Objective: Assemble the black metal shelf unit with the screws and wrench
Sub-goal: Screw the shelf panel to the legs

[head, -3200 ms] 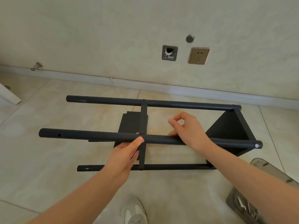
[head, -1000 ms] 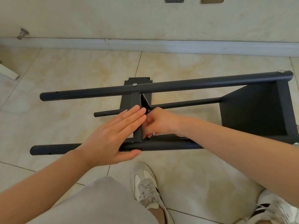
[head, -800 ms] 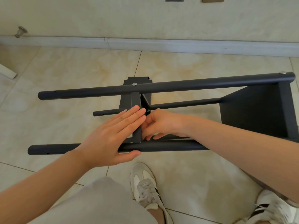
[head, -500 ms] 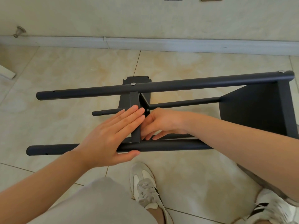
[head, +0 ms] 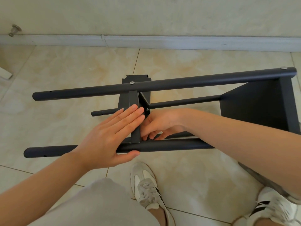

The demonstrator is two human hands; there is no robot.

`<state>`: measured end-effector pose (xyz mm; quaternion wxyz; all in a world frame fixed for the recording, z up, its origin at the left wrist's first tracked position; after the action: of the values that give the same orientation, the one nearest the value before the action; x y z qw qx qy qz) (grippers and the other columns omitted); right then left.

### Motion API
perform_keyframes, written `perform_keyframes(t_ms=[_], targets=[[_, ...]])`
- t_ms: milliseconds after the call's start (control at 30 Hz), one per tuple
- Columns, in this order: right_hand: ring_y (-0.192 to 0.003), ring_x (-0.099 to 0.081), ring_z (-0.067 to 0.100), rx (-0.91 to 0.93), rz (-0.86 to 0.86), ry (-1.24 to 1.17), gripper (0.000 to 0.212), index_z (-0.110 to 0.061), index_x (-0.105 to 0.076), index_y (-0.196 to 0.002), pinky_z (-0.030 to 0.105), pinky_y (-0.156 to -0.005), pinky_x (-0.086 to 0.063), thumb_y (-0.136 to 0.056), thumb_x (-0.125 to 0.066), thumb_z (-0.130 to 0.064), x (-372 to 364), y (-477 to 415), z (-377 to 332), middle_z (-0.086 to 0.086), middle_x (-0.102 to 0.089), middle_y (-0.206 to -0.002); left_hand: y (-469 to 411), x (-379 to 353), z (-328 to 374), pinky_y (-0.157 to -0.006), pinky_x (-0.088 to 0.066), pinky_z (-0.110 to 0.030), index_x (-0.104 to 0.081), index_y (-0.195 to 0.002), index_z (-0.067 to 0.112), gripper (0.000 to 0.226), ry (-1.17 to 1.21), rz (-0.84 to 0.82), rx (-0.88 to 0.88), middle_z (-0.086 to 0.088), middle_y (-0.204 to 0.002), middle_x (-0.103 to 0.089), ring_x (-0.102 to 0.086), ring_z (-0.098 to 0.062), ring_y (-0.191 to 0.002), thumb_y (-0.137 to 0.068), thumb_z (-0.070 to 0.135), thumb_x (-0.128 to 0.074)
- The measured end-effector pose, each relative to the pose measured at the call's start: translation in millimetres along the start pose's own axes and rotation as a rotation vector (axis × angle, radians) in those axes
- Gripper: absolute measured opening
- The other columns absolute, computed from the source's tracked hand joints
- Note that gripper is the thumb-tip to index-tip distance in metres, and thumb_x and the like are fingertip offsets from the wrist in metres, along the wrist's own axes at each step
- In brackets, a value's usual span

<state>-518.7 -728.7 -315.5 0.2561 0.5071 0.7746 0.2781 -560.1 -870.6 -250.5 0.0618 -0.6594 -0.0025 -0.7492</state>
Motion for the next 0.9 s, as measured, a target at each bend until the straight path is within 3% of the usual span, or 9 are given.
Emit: perform_keyframes(t_ms=[100,367,533,667,900], targets=[[-0.086,-0.062,0.016,-0.005,0.0,-0.009,0.027,-0.005,-0.07,-0.11,0.032,-0.086,-0.054,-0.091,-0.068,-0.025,-1.6,-1.9,0.6,0.002,-0.067,-0.09,0.1,-0.3,-0.2,-0.126,-0.018,-0.039,-0.035,-0.153,0.004,0.081,-0.015,-0.002,-0.003,-0.01,-0.163,-0.03,-0.021,-0.025,-0.154,-0.095,0.058,-0.051],[-0.095,-0.065,0.02,-0.016,-0.031,-0.1,0.009,-0.014,-0.076,-0.092,0.042,-0.1,-0.052,-0.09,-0.07,-0.02,2.4,0.3,6.2,0.003,-0.07,-0.092,0.2,-1.5,-1.2,-0.125,-0.021,-0.043,-0.037,-0.153,0.005,0.08,-0.013,0.0,-0.004,-0.009,-0.163,-0.031,-0.022,-0.025,-0.154,-0.095,0.059,-0.052],[-0.087,-0.063,0.017,-0.008,-0.052,-0.111,0.007,-0.014,-0.072,-0.093,0.035,-0.09,-0.053,-0.091,-0.066,-0.015,-2.3,-0.8,3.9,0.001,-0.069,-0.087,1.1,-1.7,-0.9,-0.125,-0.021,-0.042,-0.037,-0.153,0.006,0.079,-0.011,0.005,-0.007,-0.009,-0.163,-0.031,-0.021,-0.024,-0.154,-0.095,0.059,-0.052],[-0.089,-0.063,0.019,-0.013,-0.06,-0.12,0.008,-0.015,-0.074,-0.086,0.038,-0.097,-0.051,-0.09,-0.067,-0.018,0.0,0.4,5.3,0.002,-0.069,-0.084,0.9,-1.9,-1.8,-0.126,-0.019,-0.042,-0.036,-0.154,0.007,0.079,-0.011,0.002,-0.003,-0.007,-0.164,-0.029,-0.02,-0.024,-0.154,-0.097,0.06,-0.049],[-0.093,-0.064,0.021,-0.026,-0.028,-0.106,0.02,-0.007,-0.073,-0.105,0.041,-0.102,-0.051,-0.089,-0.069,-0.02,-1.1,-3.5,6.4,0.006,-0.069,-0.094,1.4,-3.6,-2.5,-0.126,-0.018,-0.041,-0.035,-0.154,0.008,0.078,-0.001,0.005,-0.009,-0.007,-0.164,-0.028,-0.02,-0.023,-0.154,-0.097,0.06,-0.049]])
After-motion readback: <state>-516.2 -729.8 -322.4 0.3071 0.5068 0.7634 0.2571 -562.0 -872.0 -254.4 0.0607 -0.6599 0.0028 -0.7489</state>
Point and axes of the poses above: each hand's wrist, its own y-axis away from the middle knuckle, its own x-axis out of the back of the hand, z = x × y, the point moved 5 cm from there along -y, towards the middle knuckle
